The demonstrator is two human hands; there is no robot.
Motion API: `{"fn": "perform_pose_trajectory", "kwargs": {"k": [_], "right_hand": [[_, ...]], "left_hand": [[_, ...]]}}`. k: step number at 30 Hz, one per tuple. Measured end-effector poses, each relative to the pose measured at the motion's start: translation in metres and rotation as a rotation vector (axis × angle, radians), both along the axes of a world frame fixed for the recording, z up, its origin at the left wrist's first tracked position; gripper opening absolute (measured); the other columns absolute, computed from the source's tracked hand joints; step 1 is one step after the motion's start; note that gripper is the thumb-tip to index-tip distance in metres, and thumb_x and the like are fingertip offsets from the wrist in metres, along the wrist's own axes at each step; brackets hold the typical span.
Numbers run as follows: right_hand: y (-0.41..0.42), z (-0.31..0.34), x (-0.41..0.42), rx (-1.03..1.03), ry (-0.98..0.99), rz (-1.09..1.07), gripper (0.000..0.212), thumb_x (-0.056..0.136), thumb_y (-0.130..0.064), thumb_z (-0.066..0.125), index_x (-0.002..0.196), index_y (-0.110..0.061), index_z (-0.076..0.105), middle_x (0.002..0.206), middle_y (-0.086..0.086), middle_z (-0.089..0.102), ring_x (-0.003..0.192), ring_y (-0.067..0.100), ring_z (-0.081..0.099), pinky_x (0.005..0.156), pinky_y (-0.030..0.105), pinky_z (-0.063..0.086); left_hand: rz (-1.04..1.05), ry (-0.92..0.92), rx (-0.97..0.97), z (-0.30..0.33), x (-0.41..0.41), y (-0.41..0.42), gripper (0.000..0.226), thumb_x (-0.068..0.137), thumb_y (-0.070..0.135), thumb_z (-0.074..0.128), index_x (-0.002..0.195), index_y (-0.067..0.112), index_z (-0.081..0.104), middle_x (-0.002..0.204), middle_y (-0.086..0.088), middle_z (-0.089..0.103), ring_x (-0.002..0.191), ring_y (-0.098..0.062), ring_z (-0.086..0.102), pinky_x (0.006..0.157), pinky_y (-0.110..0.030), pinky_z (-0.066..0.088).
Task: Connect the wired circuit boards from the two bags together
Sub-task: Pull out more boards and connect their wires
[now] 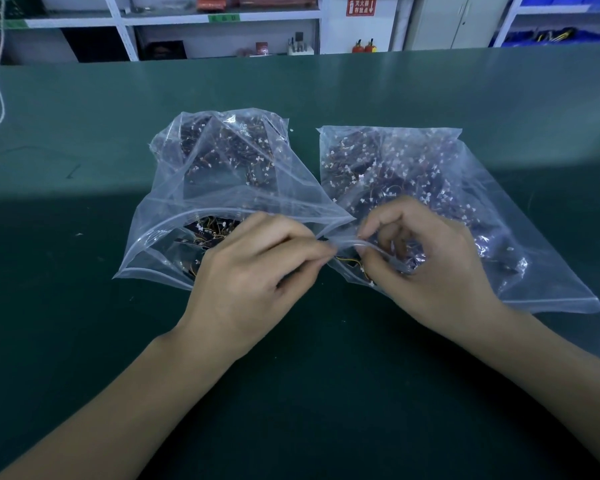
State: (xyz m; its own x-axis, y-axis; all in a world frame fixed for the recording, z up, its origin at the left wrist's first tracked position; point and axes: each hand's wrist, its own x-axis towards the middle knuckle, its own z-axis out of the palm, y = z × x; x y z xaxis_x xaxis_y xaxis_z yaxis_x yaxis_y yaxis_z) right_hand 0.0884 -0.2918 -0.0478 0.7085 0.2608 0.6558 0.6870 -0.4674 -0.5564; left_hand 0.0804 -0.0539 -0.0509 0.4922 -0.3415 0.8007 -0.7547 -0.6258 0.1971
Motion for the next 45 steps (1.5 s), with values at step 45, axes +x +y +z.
{"fn": "perform_pose_trajectory", "kwargs": {"k": [45], "right_hand": [[0.001,-0.002,0.0,-0.098,-0.002,-0.005,0.021,0.089,-0.002,0.077,0.099,-0.02,0.071,0.079,-0.017,0.062,0.067,0.018,0.059,0.067,0.021,0.048]], "left_hand": [[0.621,0.222,0.396,0.003,0.013,0.034,0.026,0.103,0.047,0.056,0.105,0.031,0.077,0.07,-0.002,0.07,0.067,-0.039,0.069,0.057,-0.034,0.033]]}}
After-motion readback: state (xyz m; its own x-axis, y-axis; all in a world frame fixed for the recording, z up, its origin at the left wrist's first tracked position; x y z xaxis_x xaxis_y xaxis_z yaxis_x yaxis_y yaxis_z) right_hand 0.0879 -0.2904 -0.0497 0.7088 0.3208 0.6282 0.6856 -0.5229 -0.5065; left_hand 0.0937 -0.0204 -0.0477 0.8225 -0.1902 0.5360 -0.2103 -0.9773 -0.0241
